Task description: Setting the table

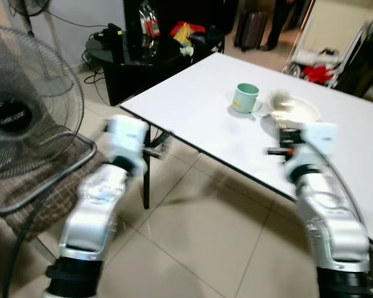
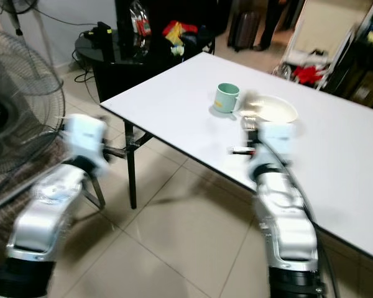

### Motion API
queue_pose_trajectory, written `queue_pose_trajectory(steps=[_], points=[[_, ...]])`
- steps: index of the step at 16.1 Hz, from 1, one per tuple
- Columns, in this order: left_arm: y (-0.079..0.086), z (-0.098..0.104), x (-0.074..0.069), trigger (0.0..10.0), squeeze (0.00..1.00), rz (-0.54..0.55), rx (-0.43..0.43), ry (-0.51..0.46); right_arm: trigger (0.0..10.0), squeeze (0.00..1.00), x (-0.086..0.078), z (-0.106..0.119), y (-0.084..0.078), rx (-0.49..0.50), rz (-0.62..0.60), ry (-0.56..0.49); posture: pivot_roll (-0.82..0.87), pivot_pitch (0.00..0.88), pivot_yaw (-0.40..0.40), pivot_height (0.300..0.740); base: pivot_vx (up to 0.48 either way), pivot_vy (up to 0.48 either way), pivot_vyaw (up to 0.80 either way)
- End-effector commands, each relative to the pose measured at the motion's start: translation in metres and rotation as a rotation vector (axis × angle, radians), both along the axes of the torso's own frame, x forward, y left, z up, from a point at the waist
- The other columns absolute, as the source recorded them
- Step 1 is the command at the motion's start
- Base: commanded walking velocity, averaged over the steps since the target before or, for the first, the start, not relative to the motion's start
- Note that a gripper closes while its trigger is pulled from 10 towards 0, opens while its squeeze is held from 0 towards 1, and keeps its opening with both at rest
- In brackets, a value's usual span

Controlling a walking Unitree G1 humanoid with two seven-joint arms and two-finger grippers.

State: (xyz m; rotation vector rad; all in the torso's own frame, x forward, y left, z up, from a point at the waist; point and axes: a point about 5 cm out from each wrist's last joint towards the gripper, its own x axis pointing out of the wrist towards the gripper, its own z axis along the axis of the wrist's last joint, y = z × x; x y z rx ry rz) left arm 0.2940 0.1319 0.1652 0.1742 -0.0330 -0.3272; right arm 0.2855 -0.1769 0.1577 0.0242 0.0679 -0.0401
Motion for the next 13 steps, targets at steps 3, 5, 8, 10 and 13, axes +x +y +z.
queue_pose_trajectory(steps=[3, 5, 8, 10, 13], points=[[0.01, 0.0, 0.001, 10.0, 0.0, 0.035, 0.015, -0.004, 10.0, 0.0, 0.003, 0.007, 0.01, 0.009, 0.044, -0.026, 0.07, 0.0, -0.079, 0.74, 0.387, 0.0, 0.0], [0.01, 0.0, 0.001, 10.0, 0.0, 0.029, 0.017, -0.004, 10.0, 0.0, 0.004, 0.005, 0.012, 0.012, 0.055, -0.01, 0.07, 0.0, -0.079, 0.74, 0.388, 0.0, 0.0], [0.011, 0.0, 0.001, 10.0, 0.0, 0.021, 0.024, -0.005, 10.0, 0.0, 0.004, -0.004, 0.011, 0.012, 0.031, 0.051, 0.07, 0.0, -0.078, 0.74, 0.39, 0.0, 0.0], [0.01, -0.001, 0.001, 10.0, 0.0, 0.0, 0.032, -0.003, 10.0, 0.0, 0.001, -0.012, 0.006, 0.02, -0.019, 0.096, 0.07, 0.0, -0.073, 0.74, 0.388, 0.0, 0.0], [0.01, -0.003, 0.002, 10.0, 0.0, -0.016, 0.046, 0.001, 10.0, 0.0, -0.007, -0.02, -0.002, 0.03, -0.08, 0.131, 0.06, 0.0, -0.064, 0.74, 0.384, 0.0, -0.47]])
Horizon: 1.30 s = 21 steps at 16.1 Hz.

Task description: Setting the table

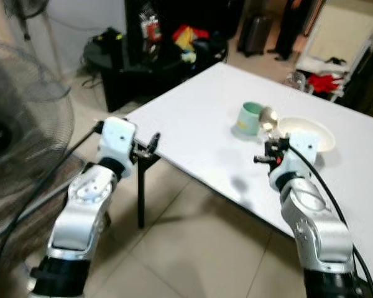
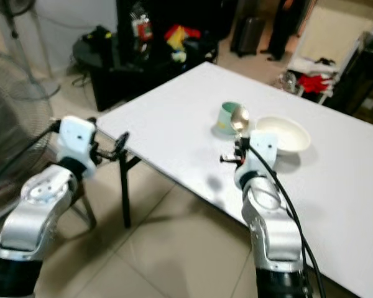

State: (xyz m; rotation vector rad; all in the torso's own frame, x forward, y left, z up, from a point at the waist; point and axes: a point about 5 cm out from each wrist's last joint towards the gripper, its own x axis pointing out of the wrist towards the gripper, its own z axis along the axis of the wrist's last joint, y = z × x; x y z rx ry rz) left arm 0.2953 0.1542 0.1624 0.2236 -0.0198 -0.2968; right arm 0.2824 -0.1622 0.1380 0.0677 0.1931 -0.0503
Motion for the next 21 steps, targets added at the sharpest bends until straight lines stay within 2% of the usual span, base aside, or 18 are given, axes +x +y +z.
queue_pose_trajectory(steps=[1, 5, 8, 14, 21], points=[[-0.012, -0.001, 0.001, 10.0, 0.0, -0.048, -0.004, 0.0, 10.0, 0.0, -0.005, -0.001, -0.016, -0.017, -0.071, 0.008, 0.06, 0.0, -0.062, 0.74, 0.379, 0.0, -0.76], [-0.015, -0.001, 0.003, 10.0, 0.0, -0.062, -0.01, -0.002, 10.0, 0.0, -0.009, -0.001, -0.016, -0.021, -0.085, 0.009, 0.05, 0.0, -0.052, 0.74, 0.374, 0.0, -0.76], [-0.013, -0.002, 0.003, 10.0, 0.0, -0.058, -0.008, 0.001, 10.0, 0.0, -0.016, -0.008, -0.018, -0.04, -0.097, 0.071, 0.04, 0.0, -0.051, 0.74, 0.215, 0.0, -0.68], [-0.002, -0.007, -0.003, 10.0, 0.0, -0.085, 0.03, 0.02, 10.0, 0.0, -0.032, -0.029, -0.015, -0.076, -0.076, 0.219, 0.05, 0.0, -0.054, 0.74, 0.0, 0.0, 0.0], [-0.002, -0.007, -0.003, 10.0, 0.0, -0.085, 0.03, 0.02, 10.0, 0.0, -0.032, -0.029, -0.015, -0.076, -0.076, 0.219, 0.05, 0.0, -0.054, 0.74, 0.0, 0.0, 0.0]])
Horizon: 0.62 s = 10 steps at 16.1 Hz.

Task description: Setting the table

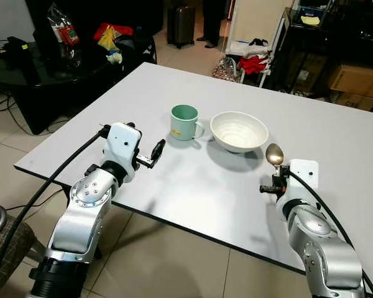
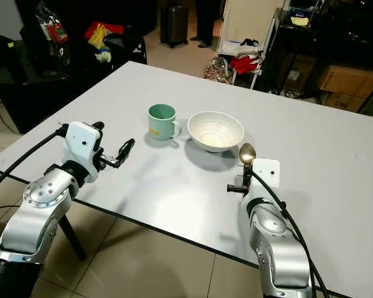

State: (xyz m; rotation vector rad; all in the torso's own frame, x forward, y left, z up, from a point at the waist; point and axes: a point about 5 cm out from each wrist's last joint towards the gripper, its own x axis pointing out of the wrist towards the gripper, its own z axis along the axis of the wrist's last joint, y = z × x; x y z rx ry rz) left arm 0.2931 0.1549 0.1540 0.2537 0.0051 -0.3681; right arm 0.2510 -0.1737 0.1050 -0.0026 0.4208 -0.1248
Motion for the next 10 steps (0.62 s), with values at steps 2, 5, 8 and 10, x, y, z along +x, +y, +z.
queue_pose_trajectory(steps=[2, 5, 8, 10], points=[[-0.0024, 0.0017, -0.0012, 10.0, 0.0, -0.017, -0.005, -0.008, 10.0, 0.0, -0.0003, 0.0045, -0.0035, -0.008, -0.015, -0.014, 0.05, 0.0, -0.054, 0.74, 0.0, 0.0, 0.0], [-0.0024, 0.0017, -0.0012, 10.0, 0.0, -0.017, -0.005, -0.008, 10.0, 0.0, -0.0003, 0.0045, -0.0035, -0.008, -0.015, -0.014, 0.05, 0.0, -0.054, 0.74, 0.0, 0.0, 0.0], [-0.0024, 0.0017, -0.0012, 10.0, 0.0, -0.017, -0.005, -0.008, 10.0, 0.0, -0.0003, 0.0045, -0.0035, -0.008, -0.015, -0.014, 0.05, 0.0, -0.054, 0.74, 0.0, 0.0, 0.0], [-0.0016, 0.0018, -0.0016, 10.0, 0.0, -0.021, -0.006, -0.005, 10.0, 0.0, -0.0022, 0.0033, -0.0033, -0.014, -0.015, 0.005, 0.05, 0.0, -0.054, 0.74, 0.0, 0.0, 0.0]])
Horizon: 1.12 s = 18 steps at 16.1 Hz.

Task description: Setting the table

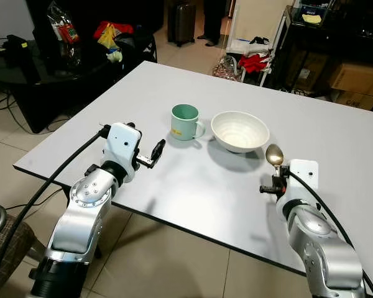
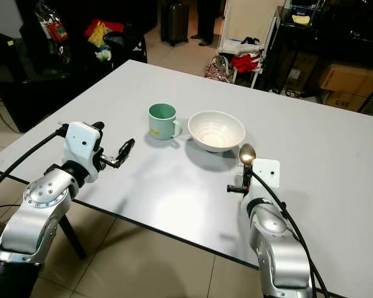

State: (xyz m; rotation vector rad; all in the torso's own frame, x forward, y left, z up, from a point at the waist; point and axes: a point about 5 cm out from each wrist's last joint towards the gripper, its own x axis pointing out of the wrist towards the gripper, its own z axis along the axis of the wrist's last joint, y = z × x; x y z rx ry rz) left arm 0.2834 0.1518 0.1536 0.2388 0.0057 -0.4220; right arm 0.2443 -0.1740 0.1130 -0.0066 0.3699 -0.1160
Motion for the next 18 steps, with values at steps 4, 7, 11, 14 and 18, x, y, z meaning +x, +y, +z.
queue_pose_trajectory(steps=[4, 7, 11, 14, 18], points=[[-0.018, 0.001, -0.012, 10.0, 0.0, -0.124, -0.032, 0.025, 10.0, 0.0, -0.001, 0.031, 0.002, -0.024, 0.023, -0.184, 0.04, 0.0, -0.045, 0.74, 0.0, 0.0, 0.0], [-0.018, -0.001, -0.015, 10.0, 0.0, -0.158, -0.021, 0.051, 10.0, 0.0, -0.003, 0.027, 0.0, -0.027, 0.015, -0.162, 0.03, 0.0, -0.039, 0.74, 0.0, 0.0, 0.0], [-0.014, -0.005, -0.009, 10.0, 0.0, -0.111, 0.009, 0.055, 10.0, 0.0, -0.01, 0.02, -0.004, 0.007, -0.012, -0.132, 0.02, 0.0, -0.03, 0.74, 0.0, 0.295, -0.39], [-0.011, 0.0, 0.002, 10.0, 0.0, 0.012, 0.051, -0.001, 10.0, 0.0, -0.008, 0.022, -0.001, 0.015, -0.007, -0.138, 0.02, 0.0, -0.031, 0.74, 0.0, -0.074, -0.77], [-0.01, 0.001, 0.004, 10.0, 0.0, 0.014, 0.017, 0.024, 10.0, 0.0, -0.002, 0.014, 0.004, 0.002, 0.094, -0.063, 0.03, 0.0, -0.034, 0.74, 0.0, -0.311, -0.31]])
